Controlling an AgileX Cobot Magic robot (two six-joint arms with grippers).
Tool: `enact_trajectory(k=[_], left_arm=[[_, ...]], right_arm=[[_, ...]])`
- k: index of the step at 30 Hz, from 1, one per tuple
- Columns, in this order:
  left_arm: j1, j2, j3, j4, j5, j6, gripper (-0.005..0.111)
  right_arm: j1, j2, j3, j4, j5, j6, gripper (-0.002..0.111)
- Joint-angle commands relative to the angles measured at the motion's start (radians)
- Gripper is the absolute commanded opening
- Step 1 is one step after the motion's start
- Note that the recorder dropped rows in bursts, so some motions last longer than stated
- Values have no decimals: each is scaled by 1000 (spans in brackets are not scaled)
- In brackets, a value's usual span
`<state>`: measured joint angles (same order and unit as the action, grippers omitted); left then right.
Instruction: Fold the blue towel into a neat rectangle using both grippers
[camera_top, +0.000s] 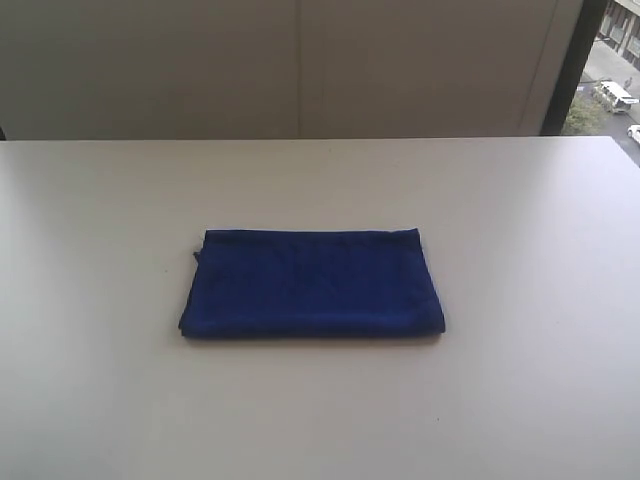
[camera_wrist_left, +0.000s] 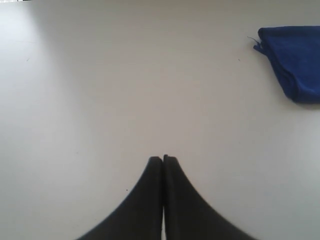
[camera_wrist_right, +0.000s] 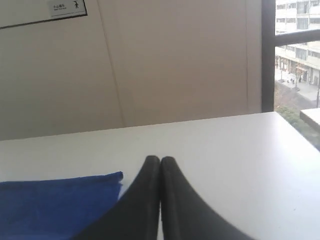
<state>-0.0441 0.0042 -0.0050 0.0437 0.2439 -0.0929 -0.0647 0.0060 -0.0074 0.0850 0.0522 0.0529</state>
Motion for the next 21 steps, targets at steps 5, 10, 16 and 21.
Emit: enact_trajectory(k=[5,10,16,21], left_arm=[[2,-4,5,-1,0,3,0],[2,-4,5,-1,0,3,0],[2,-4,5,-1,0,3,0],[2,-4,5,-1,0,3,0]], right_arm=[[-7,-6,7,-213,181,1,0],[-7,-6,7,-213,275,1,0],[-7,-6,7,-213,275,1,0],[-9,-6,7,-215,274,1,0]])
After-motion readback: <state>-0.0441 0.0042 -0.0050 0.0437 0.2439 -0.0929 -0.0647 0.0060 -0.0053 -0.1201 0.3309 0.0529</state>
